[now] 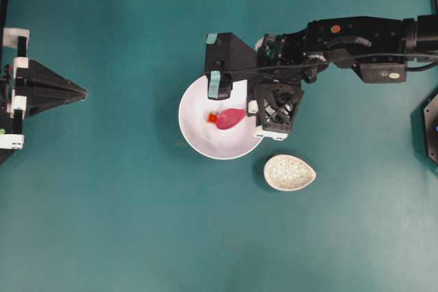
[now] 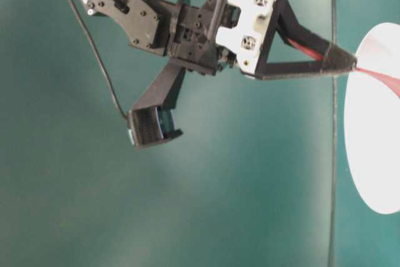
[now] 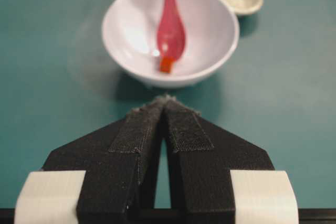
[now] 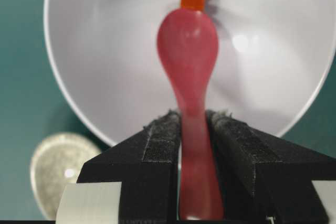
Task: Grip the spoon and scoop the red block from the bowl with right arm.
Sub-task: 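Lower the spoon into the bowl and slide it under the red cube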
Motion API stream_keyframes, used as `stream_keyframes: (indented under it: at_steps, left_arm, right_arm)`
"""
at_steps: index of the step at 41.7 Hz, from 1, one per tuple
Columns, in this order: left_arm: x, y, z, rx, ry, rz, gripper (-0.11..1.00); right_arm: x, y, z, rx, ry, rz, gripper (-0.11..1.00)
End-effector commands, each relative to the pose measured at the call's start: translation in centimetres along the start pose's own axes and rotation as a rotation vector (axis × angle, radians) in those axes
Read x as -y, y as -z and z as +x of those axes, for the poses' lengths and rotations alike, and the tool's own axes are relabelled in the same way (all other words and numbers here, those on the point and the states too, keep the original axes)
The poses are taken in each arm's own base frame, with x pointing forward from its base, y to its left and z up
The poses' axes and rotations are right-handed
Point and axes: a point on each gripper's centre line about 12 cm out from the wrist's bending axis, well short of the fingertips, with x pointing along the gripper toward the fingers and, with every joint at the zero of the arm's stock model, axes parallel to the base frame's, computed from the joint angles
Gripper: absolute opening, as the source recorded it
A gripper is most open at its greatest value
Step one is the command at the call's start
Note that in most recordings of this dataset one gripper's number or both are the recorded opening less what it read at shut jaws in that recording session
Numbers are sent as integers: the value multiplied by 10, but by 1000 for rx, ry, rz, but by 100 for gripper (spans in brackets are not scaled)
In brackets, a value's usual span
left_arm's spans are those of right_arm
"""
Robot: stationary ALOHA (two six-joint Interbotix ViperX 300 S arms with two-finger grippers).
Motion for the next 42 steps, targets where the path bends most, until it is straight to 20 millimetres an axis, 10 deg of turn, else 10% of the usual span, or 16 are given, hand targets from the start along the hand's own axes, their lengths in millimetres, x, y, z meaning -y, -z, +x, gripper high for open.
stream_keyframes:
  at_steps: [1,42]
  left_arm:
    - [0,-4,0,15,-1,5,0]
    - [0,-4,0,15,-2,1,0]
  right_arm:
    - [-2,-16,-11,71,4,-6,25]
    - [-8,-36,-13,211,16,-14,25]
